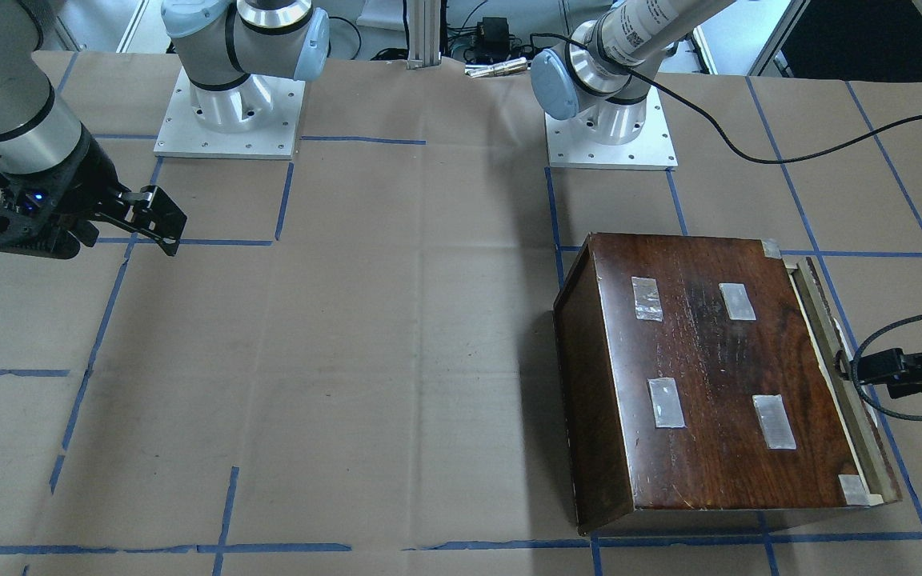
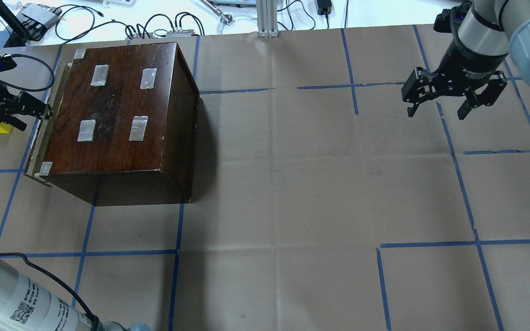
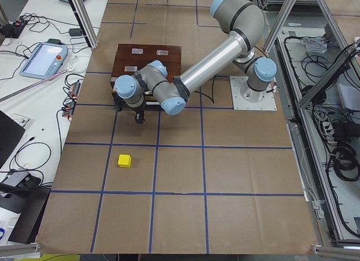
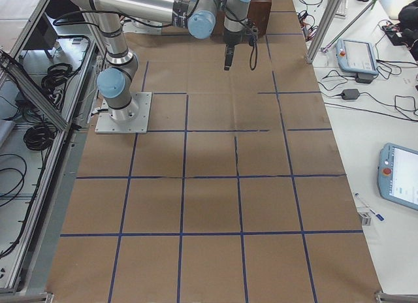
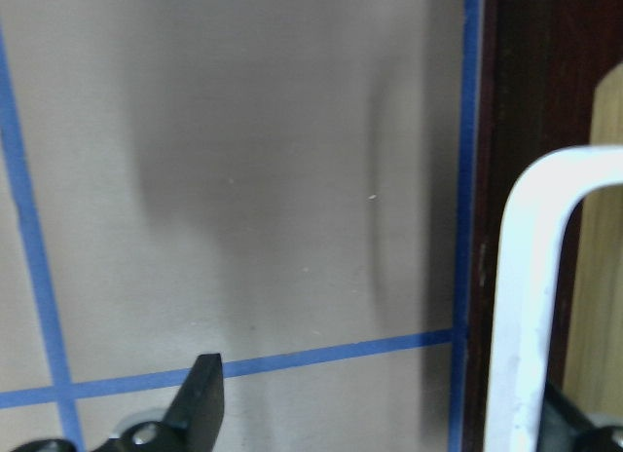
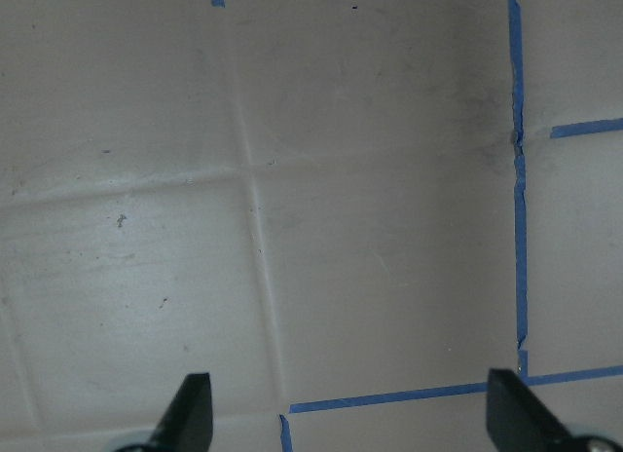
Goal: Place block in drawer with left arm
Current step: 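Pull the drawer out of the box with the left gripper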
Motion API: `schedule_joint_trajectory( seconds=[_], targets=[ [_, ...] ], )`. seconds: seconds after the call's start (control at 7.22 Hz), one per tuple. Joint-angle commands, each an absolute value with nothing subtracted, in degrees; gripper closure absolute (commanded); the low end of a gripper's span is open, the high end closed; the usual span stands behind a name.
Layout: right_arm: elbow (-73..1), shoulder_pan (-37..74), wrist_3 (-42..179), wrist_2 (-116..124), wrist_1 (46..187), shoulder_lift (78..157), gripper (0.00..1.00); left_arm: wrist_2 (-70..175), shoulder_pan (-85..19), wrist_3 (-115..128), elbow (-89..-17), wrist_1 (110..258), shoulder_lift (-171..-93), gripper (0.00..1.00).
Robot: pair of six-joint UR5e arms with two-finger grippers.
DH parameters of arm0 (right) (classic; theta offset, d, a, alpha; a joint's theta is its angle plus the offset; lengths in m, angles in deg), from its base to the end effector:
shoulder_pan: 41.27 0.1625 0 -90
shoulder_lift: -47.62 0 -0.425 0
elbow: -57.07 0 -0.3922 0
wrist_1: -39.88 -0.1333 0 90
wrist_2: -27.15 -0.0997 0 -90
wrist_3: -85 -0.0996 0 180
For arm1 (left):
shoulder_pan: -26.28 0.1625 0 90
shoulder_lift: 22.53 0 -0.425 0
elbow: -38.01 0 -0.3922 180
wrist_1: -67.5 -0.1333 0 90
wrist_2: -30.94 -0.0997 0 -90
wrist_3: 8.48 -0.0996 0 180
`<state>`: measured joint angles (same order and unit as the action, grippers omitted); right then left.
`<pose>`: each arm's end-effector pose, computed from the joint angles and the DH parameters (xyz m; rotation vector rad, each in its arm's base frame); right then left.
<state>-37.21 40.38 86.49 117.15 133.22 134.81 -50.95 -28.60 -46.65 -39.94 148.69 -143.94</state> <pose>0.0588 -0.5170 0.4327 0.1875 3.1287 0.1022 0.2658 -0.6340 0.2800 -0.0585 -2.9166 -0.0927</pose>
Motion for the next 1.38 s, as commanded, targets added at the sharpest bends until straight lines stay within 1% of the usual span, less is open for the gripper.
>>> schedule_joint_trajectory(
  seconds=[0.0, 0.69, 1.25],
  targets=[
    [-37.24, 40.38, 86.5, 117.15, 133.22, 134.81, 0.0, -51.24, -28.21, -47.06, -38.89, 148.54, -144.79, 0.03],
    [-37.24, 40.38, 86.5, 117.15, 133.22, 134.81, 0.0, -57.37, -25.67, -49.26, -35.65, 148.54, -145.58, 0.03],
    [-37.24, 40.38, 86.5, 117.15, 133.22, 134.81, 0.0, -57.74, -24.87, -51.19, -34.85, 148.54, -146.02, 0.03]
  ],
)
